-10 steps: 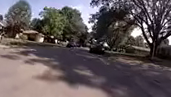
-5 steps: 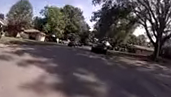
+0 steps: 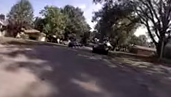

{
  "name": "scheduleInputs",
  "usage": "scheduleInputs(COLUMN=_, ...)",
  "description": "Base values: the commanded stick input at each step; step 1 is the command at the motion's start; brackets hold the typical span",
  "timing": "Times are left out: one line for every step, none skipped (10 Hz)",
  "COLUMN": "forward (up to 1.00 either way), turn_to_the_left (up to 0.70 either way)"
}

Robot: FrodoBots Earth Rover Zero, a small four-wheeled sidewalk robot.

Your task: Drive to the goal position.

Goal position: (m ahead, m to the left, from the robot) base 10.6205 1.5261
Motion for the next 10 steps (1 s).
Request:
scheduleInputs(forward=0.69, turn_to_the_left=0.03)
scheduleInputs(forward=0.69, turn_to_the_left=0.03)
scheduleInputs(forward=0.69, turn_to_the_left=0.03)
scheduleInputs(forward=0.69, turn_to_the_left=0.03)
scheduleInputs(forward=0.69, turn_to_the_left=0.03)
scheduleInputs(forward=0.69, turn_to_the_left=0.03)
scheduleInputs(forward=0.69, turn_to_the_left=0.03)
scheduleInputs(forward=0.69, turn_to_the_left=0.03)
scheduleInputs(forward=0.69, turn_to_the_left=0.03)
scheduleInputs(forward=0.69, turn_to_the_left=0.03)
